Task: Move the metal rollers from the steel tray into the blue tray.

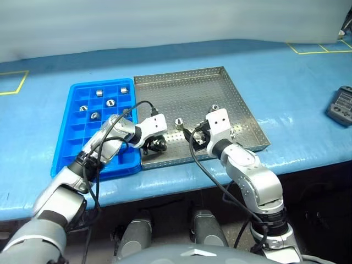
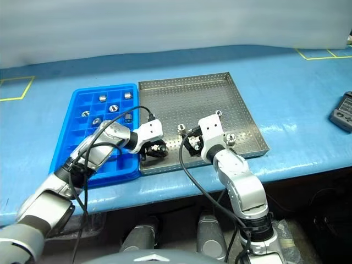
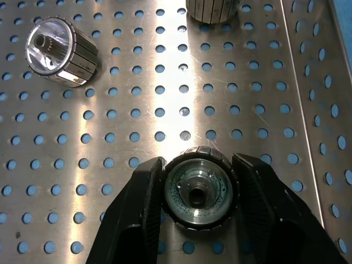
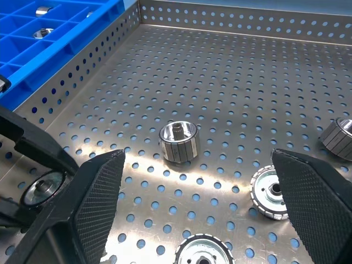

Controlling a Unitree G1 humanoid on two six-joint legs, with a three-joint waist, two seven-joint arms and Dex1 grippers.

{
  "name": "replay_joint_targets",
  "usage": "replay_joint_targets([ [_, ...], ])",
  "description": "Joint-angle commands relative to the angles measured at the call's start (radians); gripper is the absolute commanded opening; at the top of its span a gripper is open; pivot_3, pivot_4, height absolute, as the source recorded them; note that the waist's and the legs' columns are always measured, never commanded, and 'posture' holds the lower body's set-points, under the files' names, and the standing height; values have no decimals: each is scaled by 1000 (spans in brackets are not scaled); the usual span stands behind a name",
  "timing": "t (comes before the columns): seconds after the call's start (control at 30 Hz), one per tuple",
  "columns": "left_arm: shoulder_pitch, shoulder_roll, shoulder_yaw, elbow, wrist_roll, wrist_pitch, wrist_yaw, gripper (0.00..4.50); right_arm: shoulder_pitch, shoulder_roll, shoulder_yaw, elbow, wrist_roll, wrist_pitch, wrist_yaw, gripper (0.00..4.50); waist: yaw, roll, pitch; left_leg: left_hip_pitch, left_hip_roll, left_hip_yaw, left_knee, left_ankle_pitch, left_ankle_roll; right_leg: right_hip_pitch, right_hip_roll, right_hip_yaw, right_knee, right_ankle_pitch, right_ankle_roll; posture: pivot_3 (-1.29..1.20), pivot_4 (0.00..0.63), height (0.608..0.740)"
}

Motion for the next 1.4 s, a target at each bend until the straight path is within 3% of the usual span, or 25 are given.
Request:
replay_joint_targets([
  [0.03,63,-104,288,-209,-79,47,256,1741,-25,5,17,-12,-11,-60,2,4500,0,0,0,0,0,0,0,0,0,0,0,0,0,0,0,-24,150,740],
  [0.2,240,-240,521,-461,-91,84,539,1741,-22,3,46,-5,-30,-116,9,4500,0,0,0,3,1,4,-1,-1,1,0,1,4,-1,0,0,5,150,740],
  [0.37,357,-265,636,-545,-29,84,746,1741,-36,-5,80,13,-49,-221,41,4500,18,0,0,3,1,4,2,-1,1,1,2,5,0,1,1,56,150,740],
  [0.7,352,-209,731,-309,43,-10,938,1741,-51,7,103,54,-52,-325,93,4500,57,-1,0,3,0,4,6,-1,1,4,2,5,0,1,0,78,150,740],
  [0.97,338,-194,705,-218,51,111,972,1741,-6,4,82,24,-61,-311,71,4500,51,-3,-1,2,0,4,5,-1,1,2,2,5,-1,2,2,32,150,740],
  [1.1,326,-206,702,-263,18,113,944,2998,4,3,78,13,-65,-303,63,4500,46,-3,-1,2,0,4,5,-1,0,2,2,5,0,2,2,1,150,740],
  [1.23,275,-202,650,-369,-55,-27,834,4294,13,1,65,0,-65,-295,61,4500,47,-3,0,1,1,4,5,-1,0,2,2,5,0,2,0,0,150,740],
  [1.4,196,-203,565,-353,-157,-87,666,4294,23,-14,43,-8,-66,-281,60,4500,45,-3,-1,1,0,5,6,-1,0,2,2,5,-1,2,0,-4,150,740],
])
